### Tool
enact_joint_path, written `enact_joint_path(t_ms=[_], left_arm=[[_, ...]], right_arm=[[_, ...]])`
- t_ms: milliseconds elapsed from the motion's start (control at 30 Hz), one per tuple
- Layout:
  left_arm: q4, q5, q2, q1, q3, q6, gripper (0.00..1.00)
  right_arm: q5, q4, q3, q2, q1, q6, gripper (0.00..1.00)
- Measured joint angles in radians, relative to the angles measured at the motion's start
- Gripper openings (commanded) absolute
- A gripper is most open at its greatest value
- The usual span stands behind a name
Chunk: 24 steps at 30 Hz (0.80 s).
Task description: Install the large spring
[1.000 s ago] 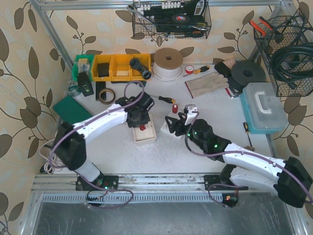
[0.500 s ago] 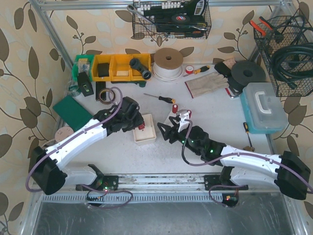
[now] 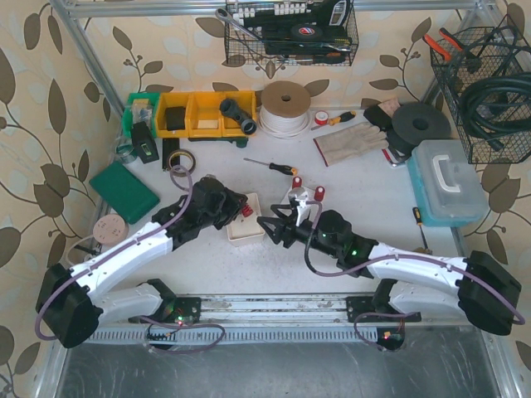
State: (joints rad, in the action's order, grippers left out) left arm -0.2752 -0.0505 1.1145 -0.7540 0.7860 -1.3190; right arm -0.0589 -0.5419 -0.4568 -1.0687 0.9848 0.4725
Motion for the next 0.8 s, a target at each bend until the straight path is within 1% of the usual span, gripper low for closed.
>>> enact_joint_path(t_ms=[133,233,333,400,500,633,800], left_arm=[[0.098,-0.005,-0.049,-0.007,-0.084,-0.093,0.00],[0.129,0.001,-0.040,-0.018,-0.082,-0.122,0.00],[0.170,0.000,-0.036,-0.034,-0.081,-0.148,0.00],[0.208,0.001,-0.036,-0.040,-0.082,-0.166,0.00],[0.277,-0.002,-0.036,-0.053,-0.092,-0.200,0.00],[0.351,-0.021,-0.035,-0.088,-0.110,-0.236,0.00],[0.377,-0.040,-0.035,-0.118,-0.110,-0.258,0.00]], right_arm=[[0.069,-0.026,0.001,-0.034,-0.015,0.045,0.65],[0.123,-0.115,0.021,-0.034,-0.048,0.089,0.65],[0.177,-0.225,0.067,-0.048,-0.114,0.149,0.65],[0.212,-0.286,0.089,-0.082,-0.150,0.197,0.65],[0.259,-0.343,0.095,-0.138,-0.167,0.245,0.65],[0.289,-0.381,0.095,-0.154,-0.167,0.272,0.65],[0.288,-0.385,0.095,-0.134,-0.167,0.276,0.65]])
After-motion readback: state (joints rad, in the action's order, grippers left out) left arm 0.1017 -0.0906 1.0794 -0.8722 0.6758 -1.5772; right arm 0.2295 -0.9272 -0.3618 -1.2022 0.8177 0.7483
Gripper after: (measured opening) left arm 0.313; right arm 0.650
